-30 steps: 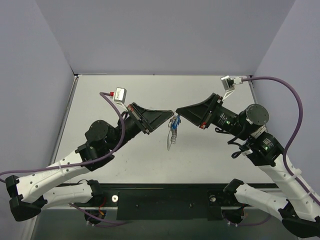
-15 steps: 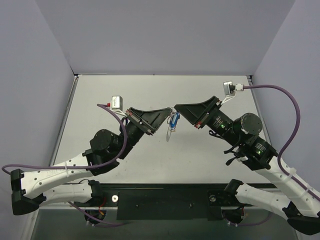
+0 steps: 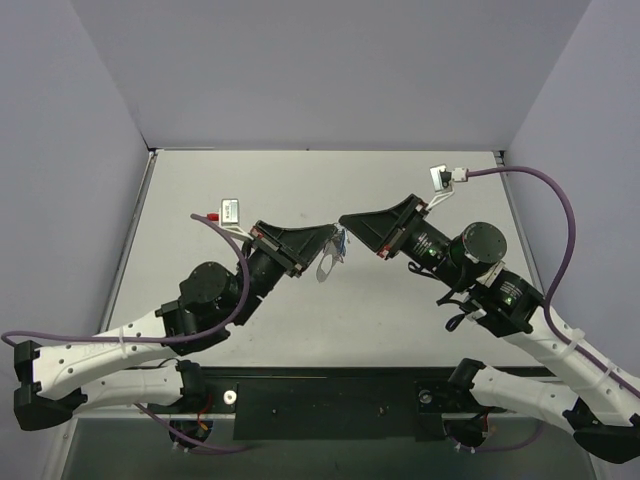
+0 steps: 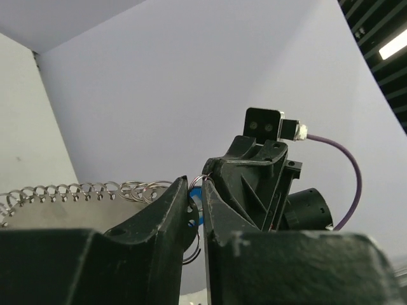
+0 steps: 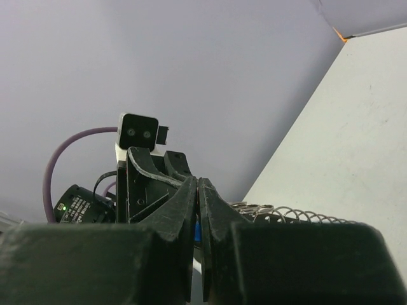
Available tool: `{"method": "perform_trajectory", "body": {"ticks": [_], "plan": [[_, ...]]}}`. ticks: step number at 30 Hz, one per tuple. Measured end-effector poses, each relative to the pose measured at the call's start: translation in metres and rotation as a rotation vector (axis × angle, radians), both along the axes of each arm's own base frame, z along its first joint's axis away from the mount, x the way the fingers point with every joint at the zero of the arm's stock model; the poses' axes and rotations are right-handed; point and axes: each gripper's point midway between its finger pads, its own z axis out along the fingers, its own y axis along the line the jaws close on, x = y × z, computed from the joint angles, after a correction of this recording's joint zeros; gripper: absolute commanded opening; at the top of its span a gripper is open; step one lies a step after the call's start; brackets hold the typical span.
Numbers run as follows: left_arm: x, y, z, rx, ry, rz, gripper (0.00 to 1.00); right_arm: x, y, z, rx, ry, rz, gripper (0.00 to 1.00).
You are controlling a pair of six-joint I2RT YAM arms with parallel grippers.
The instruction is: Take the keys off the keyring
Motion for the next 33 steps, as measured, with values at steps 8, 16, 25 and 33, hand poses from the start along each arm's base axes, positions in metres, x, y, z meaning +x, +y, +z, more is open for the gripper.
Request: {"method": "perform_trajectory", "body": {"ticks": [8,16,25,33], "plan": [[-0.003,0.007,-0.015,0.111,-0.014,0.001,0.39,-0.002,0.009,-0.012,-0.034,0.028,0.033,0.00],[-0.002,0.009,-0.019,0.197,-0.061,-0.016,0.40,-0.002,0.010,-0.013,-0.034,0.032,0.041,0.00],[-0.005,0.013,-0.003,0.245,-0.135,-0.046,0.40,-0.004,0.011,-0.012,-0.029,0.035,0.053,0.00],[-0.009,0.016,0.016,0.301,-0.235,-0.088,0.45,-0.009,0.013,-0.012,-0.032,0.032,0.084,0.00]]}}
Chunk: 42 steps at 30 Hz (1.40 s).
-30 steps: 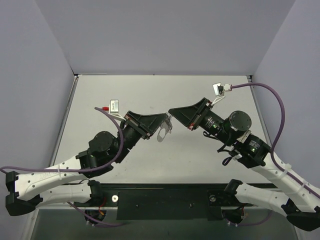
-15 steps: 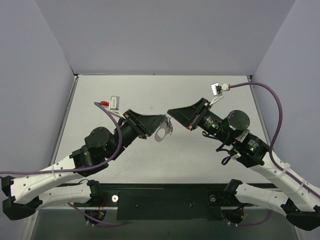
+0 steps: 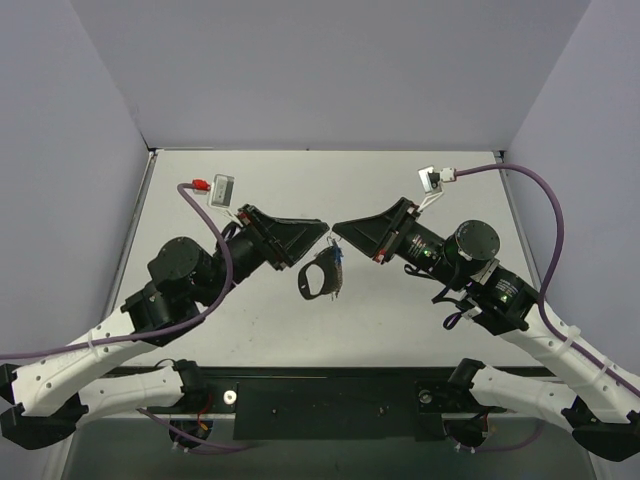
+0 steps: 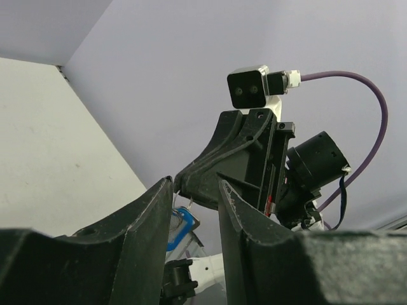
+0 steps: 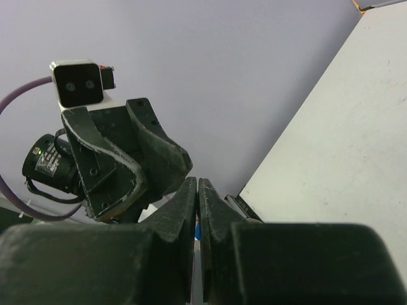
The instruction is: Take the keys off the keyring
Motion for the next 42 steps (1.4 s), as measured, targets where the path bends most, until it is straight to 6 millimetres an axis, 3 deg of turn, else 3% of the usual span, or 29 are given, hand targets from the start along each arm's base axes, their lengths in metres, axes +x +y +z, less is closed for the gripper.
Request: {"method": "perform_trajectory", "body": {"ticks": [10,20,32,42], "plan": [[0.003,0.016,0.000,0.212,-0.154,-0.076,0.50,-0.018,0.008,0.020,0.013,-0.039,0.131,0.00],[-0.012,0.011,-0.014,0.389,-0.357,-0.233,0.56,-0.034,0.005,0.040,0.021,-0.083,0.235,0.00],[-0.030,0.007,-0.014,0.434,-0.524,-0.339,0.53,-0.037,0.004,0.038,0.011,-0.079,0.256,0.00],[-0.031,-0.003,-0.005,0.413,-0.564,-0.381,0.49,-0.041,0.003,0.042,0.013,-0.086,0.273,0.00]]}}
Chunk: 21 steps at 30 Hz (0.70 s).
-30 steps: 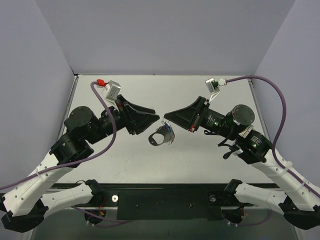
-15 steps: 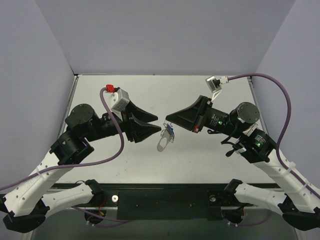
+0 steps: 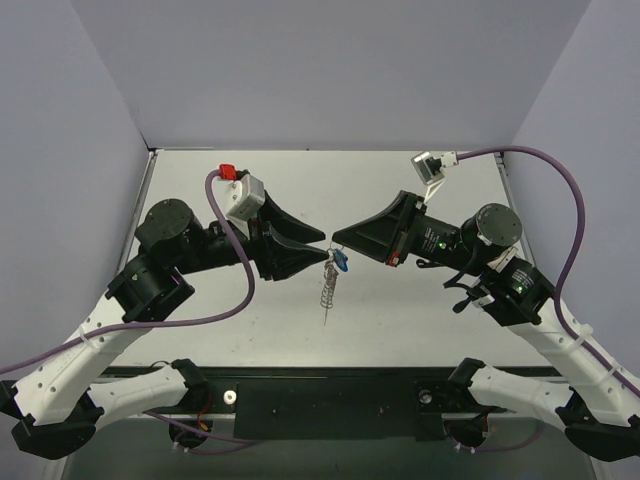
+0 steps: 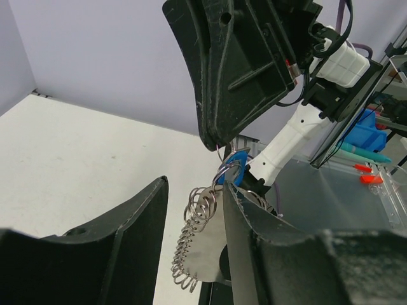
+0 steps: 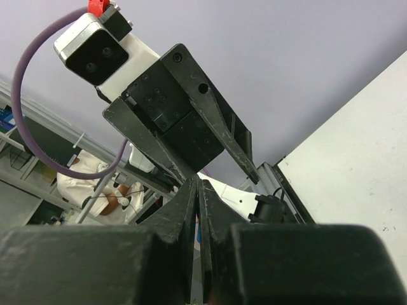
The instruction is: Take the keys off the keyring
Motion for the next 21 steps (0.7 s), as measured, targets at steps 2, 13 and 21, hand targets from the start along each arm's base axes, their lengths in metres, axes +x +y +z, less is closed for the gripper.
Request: {"method": "perform_trajectory", "body": {"ticks": [2,13,21], "plan": [[-0.001,0.000,0.002,-0.008,-0.005,-0.005,0.49,0.000,0.000,0.000,0.000,0.000,0.000,0.00],[-0.010,-0.006,0.006,-0.023,-0.012,-0.073,0.40,0.000,0.000,0.000,-0.002,0.001,0.001,0.00],[-0.013,-0.011,0.003,-0.014,-0.009,-0.095,0.24,0.002,0.002,0.000,-0.007,0.006,0.001,0.00]]}}
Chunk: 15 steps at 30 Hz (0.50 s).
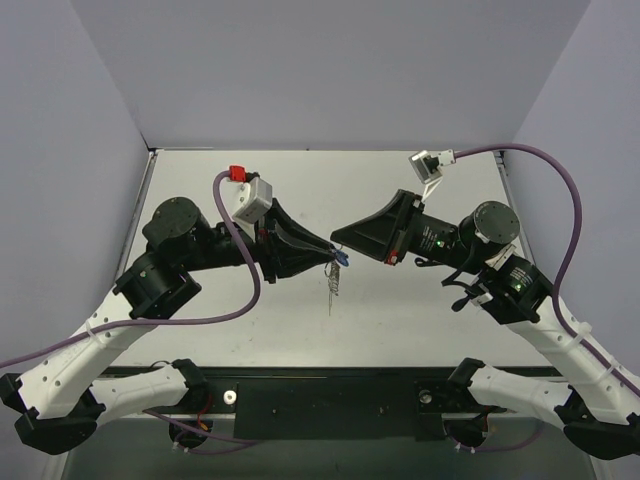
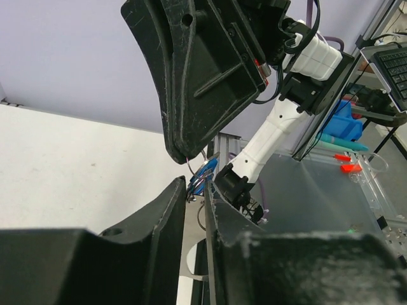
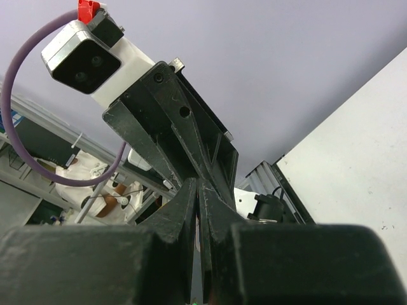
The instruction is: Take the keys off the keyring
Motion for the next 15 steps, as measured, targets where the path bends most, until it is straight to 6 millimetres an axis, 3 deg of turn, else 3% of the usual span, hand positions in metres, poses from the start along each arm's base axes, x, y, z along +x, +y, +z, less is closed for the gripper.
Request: {"method": "perform_trajectory", "body": {"ticks": [4,15], "plan": [[-0.002,-0.001,0.000,-0.001,0.003,-0.008,0.01,0.000,0.000,0.000,0.001,-0.001,0.002,0.00],[-0.006,-0.001,0.011,-0.047,0.041,-0.019,0.00,0.002,-0.003,0.002,0.008,-0.003,-0.018,0.00]]}}
